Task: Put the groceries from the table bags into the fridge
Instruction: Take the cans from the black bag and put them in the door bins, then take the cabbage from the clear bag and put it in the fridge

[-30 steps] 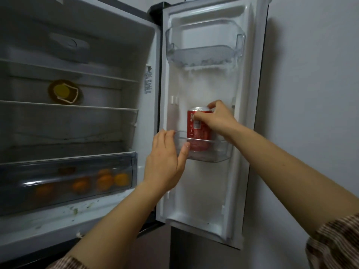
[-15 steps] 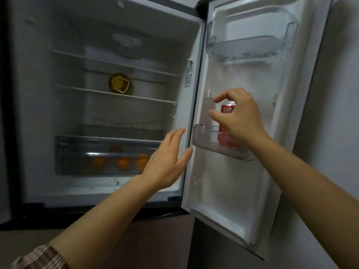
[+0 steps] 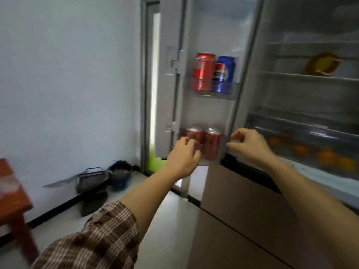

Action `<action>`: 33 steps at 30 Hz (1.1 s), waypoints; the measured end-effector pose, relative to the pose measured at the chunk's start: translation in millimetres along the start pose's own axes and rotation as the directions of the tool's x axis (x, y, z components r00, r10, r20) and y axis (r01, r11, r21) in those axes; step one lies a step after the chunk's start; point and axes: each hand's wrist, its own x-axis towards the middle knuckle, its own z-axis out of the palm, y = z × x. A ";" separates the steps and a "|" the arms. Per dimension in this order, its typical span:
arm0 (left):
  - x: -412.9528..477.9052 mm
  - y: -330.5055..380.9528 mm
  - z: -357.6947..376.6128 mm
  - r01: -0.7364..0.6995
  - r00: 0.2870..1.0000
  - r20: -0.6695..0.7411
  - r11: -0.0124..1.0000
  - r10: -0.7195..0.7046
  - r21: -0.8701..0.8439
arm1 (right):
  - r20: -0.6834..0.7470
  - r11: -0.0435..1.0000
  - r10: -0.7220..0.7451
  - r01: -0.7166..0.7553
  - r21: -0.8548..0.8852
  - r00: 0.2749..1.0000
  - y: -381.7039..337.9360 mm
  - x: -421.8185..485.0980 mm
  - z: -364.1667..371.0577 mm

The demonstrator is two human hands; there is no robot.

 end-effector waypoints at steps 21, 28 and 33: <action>-276.7 -401.7 -341.4 0.619 0.784 -0.179 0.723 -0.595 0.307 | 0.488 0.888 -0.456 0.415 0.197 0.745 -442.8 -107.2 407.1; -338.3 -514.3 -415.9 0.750 0.659 -0.286 0.577 -0.696 0.323 | 0.575 0.791 -0.595 0.536 0.295 0.562 -562.4 -132.2 519.7; -373.2 -605.5 -463.7 0.817 0.575 -0.327 0.504 -0.750 0.279 | 0.614 0.759 -0.630 0.544 0.358 0.474 -646.1 -143.4 604.4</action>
